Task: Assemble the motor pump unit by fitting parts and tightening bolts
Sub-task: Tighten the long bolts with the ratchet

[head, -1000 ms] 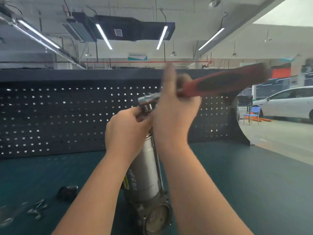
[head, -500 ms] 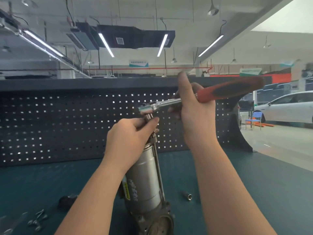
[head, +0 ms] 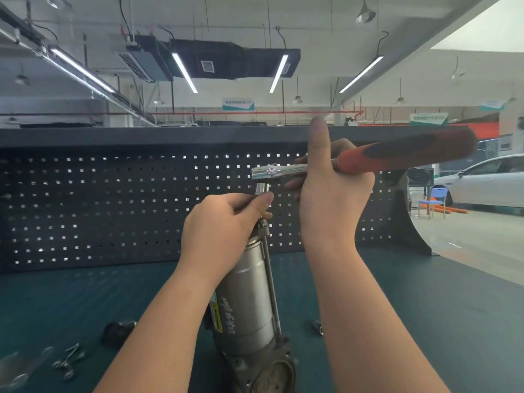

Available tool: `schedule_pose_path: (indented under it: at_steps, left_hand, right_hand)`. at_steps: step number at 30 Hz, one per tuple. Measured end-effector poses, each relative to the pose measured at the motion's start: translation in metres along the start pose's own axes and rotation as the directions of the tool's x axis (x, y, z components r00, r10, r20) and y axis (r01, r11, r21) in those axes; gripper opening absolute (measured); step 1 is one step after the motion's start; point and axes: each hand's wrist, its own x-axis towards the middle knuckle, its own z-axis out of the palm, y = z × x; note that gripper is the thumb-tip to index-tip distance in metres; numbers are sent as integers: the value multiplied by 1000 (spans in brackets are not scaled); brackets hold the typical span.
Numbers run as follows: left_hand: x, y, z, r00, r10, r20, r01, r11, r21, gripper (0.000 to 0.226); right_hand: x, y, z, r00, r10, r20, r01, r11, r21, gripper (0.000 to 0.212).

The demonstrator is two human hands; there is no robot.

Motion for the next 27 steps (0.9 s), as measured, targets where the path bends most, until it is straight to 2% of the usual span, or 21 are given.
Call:
schedule_pose_path:
  at_steps: [3, 8, 18, 24, 27]
  left_hand:
    - [0, -1, -1, 1000, 7, -1, -7, 1000, 17, 29]
    - [1, 0, -2, 999, -15, 35, 18, 998, -67, 18]
    - [0, 2, -1, 999, -18, 27, 21, 996, -92, 16]
    - [3, 1, -1, 999, -28, 31, 29, 999, -38, 21]
    - [3, 0, -2, 997, -30, 76, 38, 994, -105, 16]
  right_hand:
    - [1, 1, -1, 1000, -7, -1, 7, 1000, -15, 49]
    - [2, 0, -2, 998, -17, 58, 20, 999, -43, 45]
    - [7, 0, -5, 993, 9, 119, -7, 1000, -18, 39]
    - [11, -6, -5, 976, 39, 213, -18, 995, -97, 43]
    - [12, -9, -5, 965, 26, 260, 3, 994, -111, 47]
